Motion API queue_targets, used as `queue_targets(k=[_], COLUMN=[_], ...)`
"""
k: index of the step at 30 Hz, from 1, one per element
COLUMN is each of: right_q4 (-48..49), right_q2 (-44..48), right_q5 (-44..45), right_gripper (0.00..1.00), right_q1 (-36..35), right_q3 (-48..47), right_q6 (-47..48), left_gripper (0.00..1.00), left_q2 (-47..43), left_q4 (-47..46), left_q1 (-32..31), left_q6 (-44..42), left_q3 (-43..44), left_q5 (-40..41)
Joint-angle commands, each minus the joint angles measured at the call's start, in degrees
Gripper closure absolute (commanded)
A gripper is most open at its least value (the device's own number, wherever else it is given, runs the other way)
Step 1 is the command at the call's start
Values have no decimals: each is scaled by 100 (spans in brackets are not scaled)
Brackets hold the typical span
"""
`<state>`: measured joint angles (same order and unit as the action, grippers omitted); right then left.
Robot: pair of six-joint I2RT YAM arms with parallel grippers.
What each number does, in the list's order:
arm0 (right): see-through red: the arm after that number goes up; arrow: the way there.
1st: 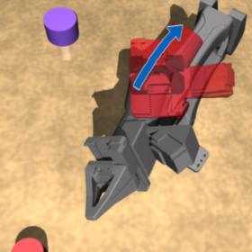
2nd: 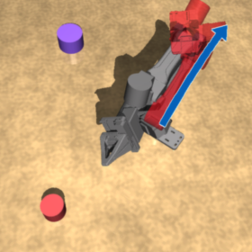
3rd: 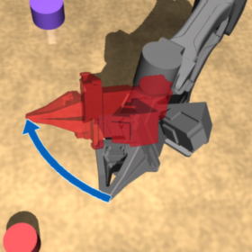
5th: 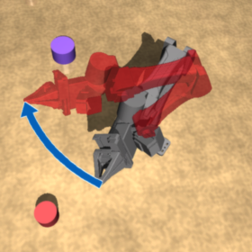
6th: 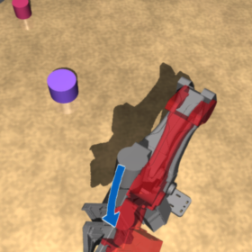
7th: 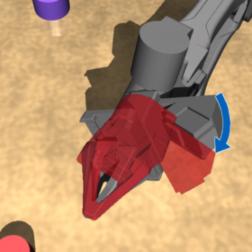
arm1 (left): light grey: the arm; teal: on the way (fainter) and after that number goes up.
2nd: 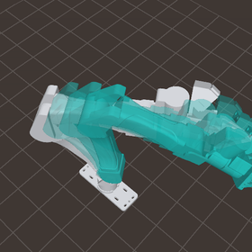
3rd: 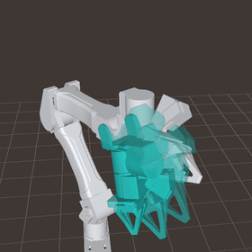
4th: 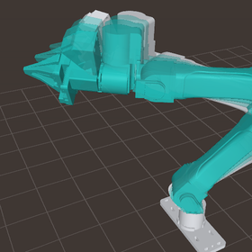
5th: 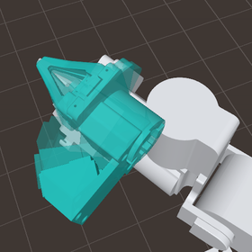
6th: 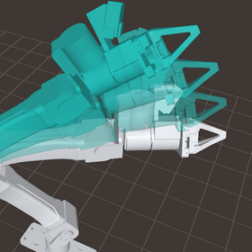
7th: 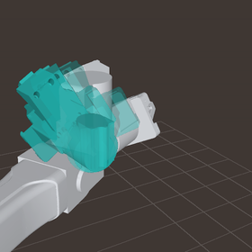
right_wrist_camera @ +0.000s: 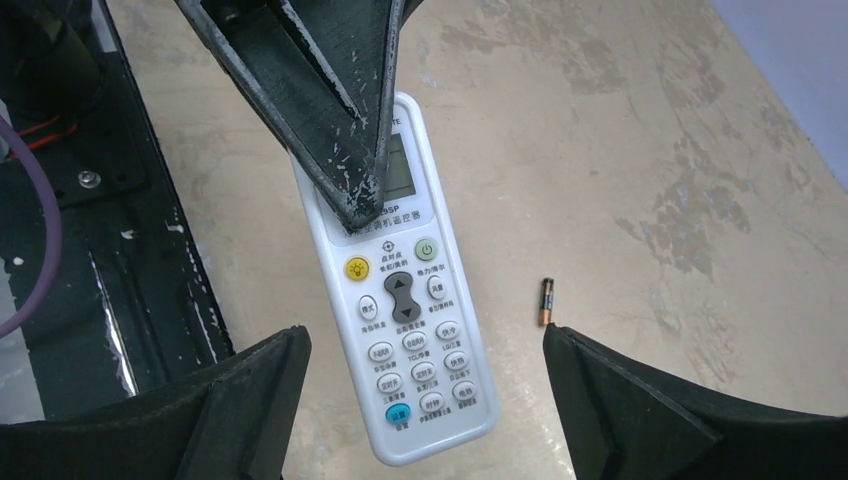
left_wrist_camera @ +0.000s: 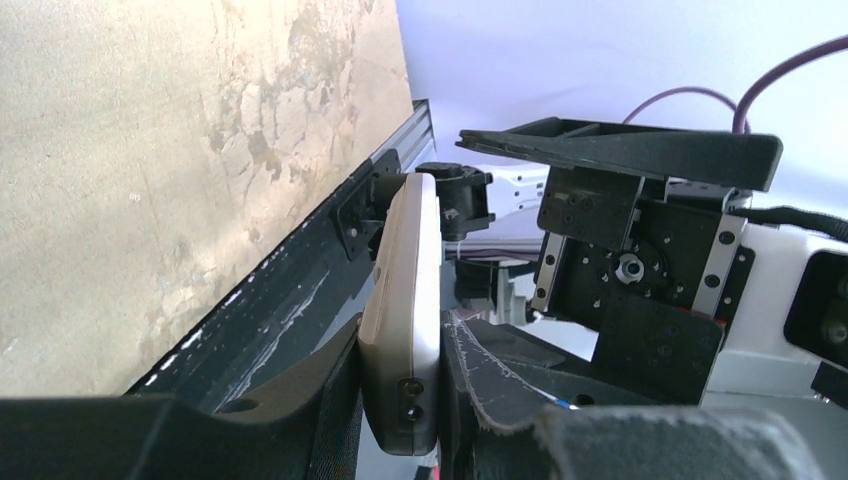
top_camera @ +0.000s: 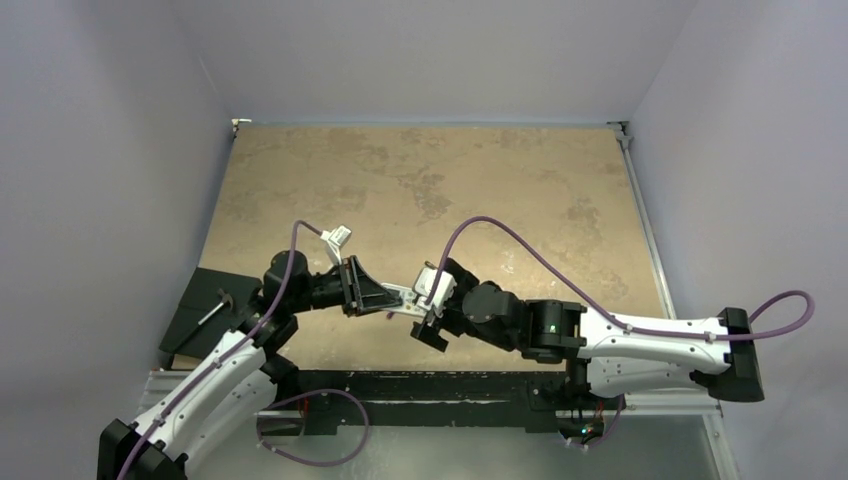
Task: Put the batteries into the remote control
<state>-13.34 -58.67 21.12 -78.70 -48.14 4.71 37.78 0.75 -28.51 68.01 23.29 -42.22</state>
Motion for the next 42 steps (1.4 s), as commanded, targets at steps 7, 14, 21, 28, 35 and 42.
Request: queue_targets(k=[7,14,21,28,35,42], right_q4=[-89,611,923,1026,1185,1557], right_q2=[-73,-103,-491,-720,-1006,-1163], right_q5=[7,1031,2003,2614,2885,3211], right_gripper=[11,12,15,18,22,32], right_q1=[-33,-705,-1147,-1330,-1350,-1359], right_q3=[-357,-82,-19,96,260,349], right_q6=[713,1633,2201,2369,2366,2568], left_gripper=[100,100,100,100,100,100], left_q2=[22,37,78,106,128,16], left_q4=[-1061,-994,-1099,-1299,-1558,-1754], left_q1=[39,43,72,144,153,162], left_q6=[1244,1636,1942,2184,2409,2627], left_q3=[-408,-488,-550,-626,-759,-949], left_q5=[126,113,-20,-163,-353,-435])
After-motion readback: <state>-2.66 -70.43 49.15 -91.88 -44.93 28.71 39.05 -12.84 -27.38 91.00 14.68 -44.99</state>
